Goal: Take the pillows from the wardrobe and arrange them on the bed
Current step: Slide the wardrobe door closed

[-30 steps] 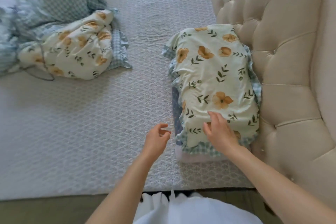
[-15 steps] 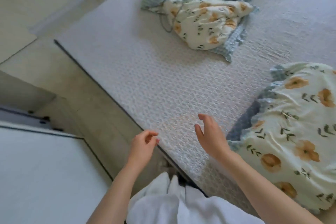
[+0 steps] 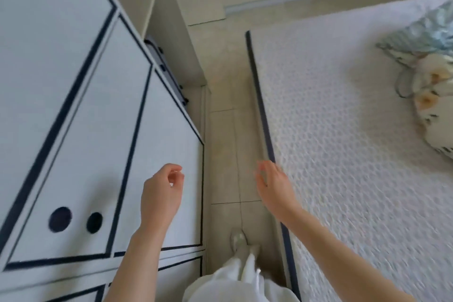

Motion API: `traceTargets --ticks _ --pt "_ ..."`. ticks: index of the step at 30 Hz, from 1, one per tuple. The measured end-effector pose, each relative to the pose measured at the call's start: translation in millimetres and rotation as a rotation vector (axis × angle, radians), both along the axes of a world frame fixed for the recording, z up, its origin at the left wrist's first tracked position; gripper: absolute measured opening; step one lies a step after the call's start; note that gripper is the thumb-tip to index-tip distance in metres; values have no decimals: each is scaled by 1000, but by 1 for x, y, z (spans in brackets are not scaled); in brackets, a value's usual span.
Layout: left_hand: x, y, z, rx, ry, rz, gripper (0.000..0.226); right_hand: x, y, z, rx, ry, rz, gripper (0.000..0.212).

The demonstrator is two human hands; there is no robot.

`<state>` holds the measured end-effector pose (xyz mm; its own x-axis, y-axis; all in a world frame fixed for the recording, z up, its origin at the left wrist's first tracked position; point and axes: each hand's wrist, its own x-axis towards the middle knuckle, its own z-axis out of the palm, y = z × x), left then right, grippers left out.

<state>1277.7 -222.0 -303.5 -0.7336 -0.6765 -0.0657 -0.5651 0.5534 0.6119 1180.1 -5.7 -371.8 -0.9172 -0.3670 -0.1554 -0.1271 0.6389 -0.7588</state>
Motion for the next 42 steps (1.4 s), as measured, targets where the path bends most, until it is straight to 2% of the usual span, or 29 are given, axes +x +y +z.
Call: traceTargets --ticks 5,10,14,17,23,27,29,34,42 --pt "-6 -57 40 -146 65 68 21 -34 -101 32 -142 40 139 28" --pt "-37 -105 78 -377 211 -19 31 -73 -201 70 -275 48 194 31" --pt "-55 -126 95 -706 433 -77 27 -96 -254 97 -378 13 197 33" --pt "-66 -140 99 -945 494 12 26 -110 -291 114 -458 -22 216 35" --pt "-79 -143 85 -1049 264 119 35 -138 -357 139 -562 -107 321 58" --pt "-94 -148 76 -1163 -59 354 61 -163 -383 142 -512 -185 435 75" --pt "-102 -151 72 -1230 -165 440 65 -175 -392 143 -488 -235 492 79" --pt "-115 -160 70 -1268 -296 483 60 -202 -411 146 -500 -315 546 82" --pt "-165 -184 63 -1370 -379 493 61 -251 -433 138 -510 -391 593 75"
